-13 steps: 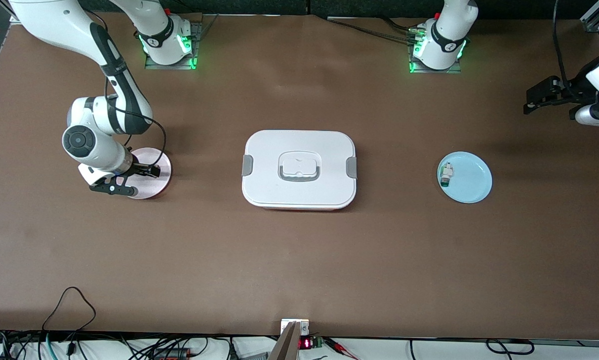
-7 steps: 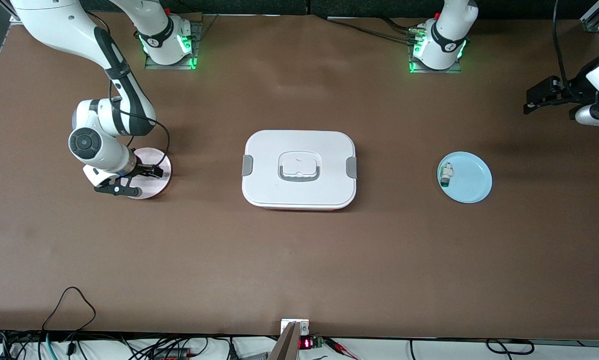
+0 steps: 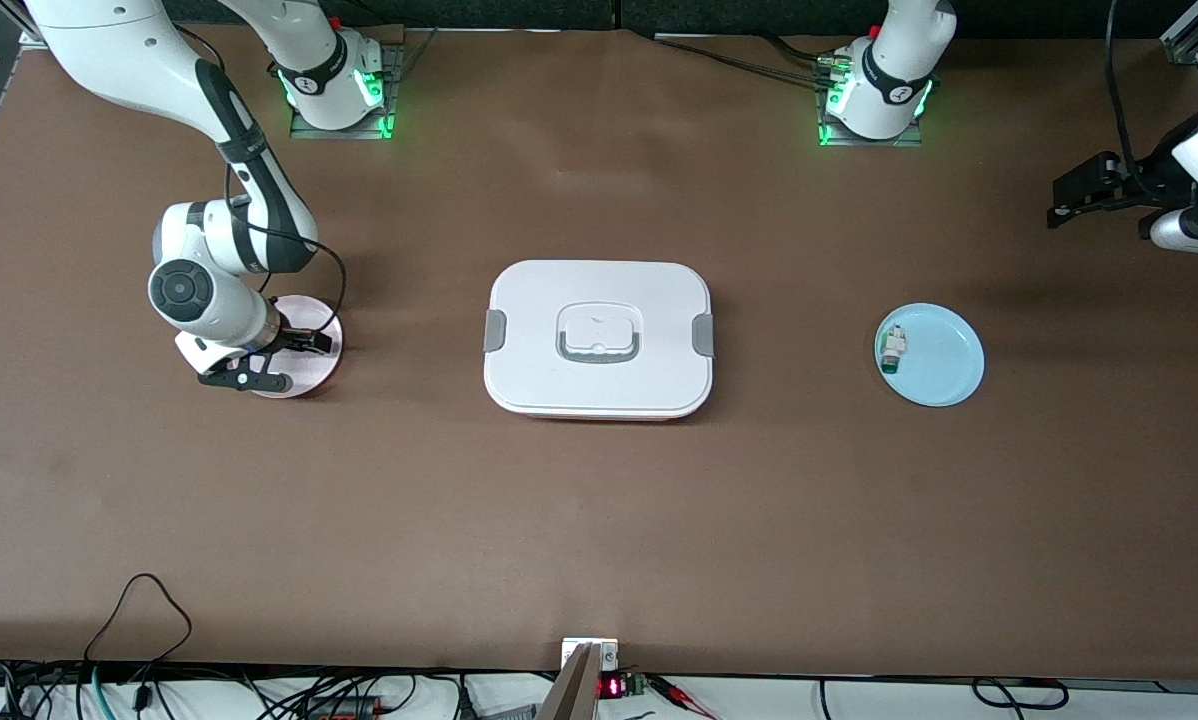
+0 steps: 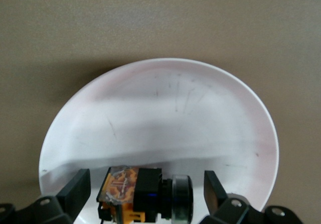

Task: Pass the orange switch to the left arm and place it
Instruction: 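Tighten the grip and lift the switch off the white plate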

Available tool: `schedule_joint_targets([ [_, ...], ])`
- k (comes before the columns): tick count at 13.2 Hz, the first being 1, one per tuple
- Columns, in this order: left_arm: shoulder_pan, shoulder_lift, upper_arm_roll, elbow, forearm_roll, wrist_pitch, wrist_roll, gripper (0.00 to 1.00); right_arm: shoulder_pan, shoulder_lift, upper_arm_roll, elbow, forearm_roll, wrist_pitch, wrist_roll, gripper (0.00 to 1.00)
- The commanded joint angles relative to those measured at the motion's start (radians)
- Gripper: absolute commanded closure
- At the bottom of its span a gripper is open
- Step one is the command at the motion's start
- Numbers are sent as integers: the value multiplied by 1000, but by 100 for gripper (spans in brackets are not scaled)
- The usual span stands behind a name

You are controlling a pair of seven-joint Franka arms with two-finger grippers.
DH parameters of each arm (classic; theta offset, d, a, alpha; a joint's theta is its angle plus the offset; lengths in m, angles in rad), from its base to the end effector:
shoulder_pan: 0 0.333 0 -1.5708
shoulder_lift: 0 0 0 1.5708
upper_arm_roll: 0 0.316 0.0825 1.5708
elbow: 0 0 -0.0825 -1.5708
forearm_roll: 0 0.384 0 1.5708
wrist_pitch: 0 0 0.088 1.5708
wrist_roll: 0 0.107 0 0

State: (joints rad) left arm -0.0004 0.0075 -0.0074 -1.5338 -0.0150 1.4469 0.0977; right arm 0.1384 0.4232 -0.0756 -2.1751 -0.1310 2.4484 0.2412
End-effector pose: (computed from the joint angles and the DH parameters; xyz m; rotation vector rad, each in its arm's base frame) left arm 0.5438 -0.0060 0.6274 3.1145 -0.1662 -0.1461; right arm 0.5443 0.0331 0.1829 3.0045 -0.1006 -0.1988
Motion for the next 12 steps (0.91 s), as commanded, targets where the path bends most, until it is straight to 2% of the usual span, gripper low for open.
schedule_joint_targets([
  [1,-1,3,-2,23,20,-22,7,0,21,-7,0,-18,-16,1,6,0],
  [9,-1,3,-2,23,20,-22,7,0,7,-29,-3,-48,-16,-2,-42,0],
  [12,-1,3,-2,23,20,-22,7,0,3,-52,-3,-49,-16,-43,-40,0],
])
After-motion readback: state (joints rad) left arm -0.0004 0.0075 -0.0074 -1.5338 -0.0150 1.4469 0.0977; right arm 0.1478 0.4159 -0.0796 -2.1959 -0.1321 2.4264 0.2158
